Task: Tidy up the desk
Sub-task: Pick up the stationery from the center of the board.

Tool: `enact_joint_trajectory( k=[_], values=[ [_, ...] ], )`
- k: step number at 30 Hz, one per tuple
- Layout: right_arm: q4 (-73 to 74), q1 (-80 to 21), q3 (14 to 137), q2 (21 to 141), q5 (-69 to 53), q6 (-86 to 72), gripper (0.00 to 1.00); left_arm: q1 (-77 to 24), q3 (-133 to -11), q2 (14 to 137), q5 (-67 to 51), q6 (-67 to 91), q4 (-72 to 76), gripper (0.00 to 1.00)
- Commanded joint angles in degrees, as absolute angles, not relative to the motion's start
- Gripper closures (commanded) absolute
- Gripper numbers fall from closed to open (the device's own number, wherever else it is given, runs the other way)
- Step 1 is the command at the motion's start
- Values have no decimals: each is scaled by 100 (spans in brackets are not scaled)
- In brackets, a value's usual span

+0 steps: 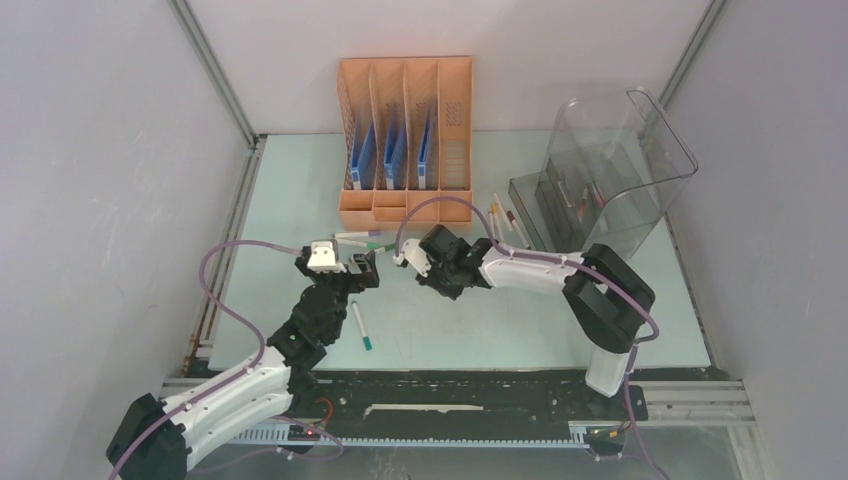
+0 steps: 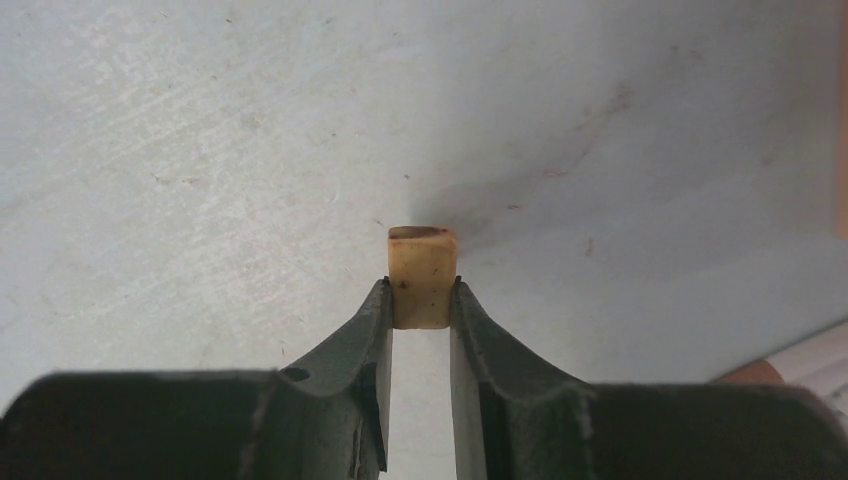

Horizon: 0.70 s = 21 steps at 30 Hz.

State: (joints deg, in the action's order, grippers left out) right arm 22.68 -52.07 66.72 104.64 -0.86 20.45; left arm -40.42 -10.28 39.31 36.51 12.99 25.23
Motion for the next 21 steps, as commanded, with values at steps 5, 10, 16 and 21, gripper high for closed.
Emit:
enact_joint_trajectory(
  k=[5, 10, 16, 21],
  values=[
    [2426, -4926, 6790, 9617, 0, 2327, 98, -4009, -1023, 3895, 3806, 1222, 2752, 0],
    [2520, -4499, 6785, 9179, 141, 2347, 99, -4016, -1033, 3909, 3806, 1222, 2757, 0],
    [2338, -3853, 6616, 8668, 564, 2452, 99, -4015, -1058, 3938, 3806, 1222, 2750, 0],
    [2174, -3403, 6507, 8350, 929, 2492, 99, -4016, -1066, 3950, 3806, 1222, 2741, 0]
  ],
)
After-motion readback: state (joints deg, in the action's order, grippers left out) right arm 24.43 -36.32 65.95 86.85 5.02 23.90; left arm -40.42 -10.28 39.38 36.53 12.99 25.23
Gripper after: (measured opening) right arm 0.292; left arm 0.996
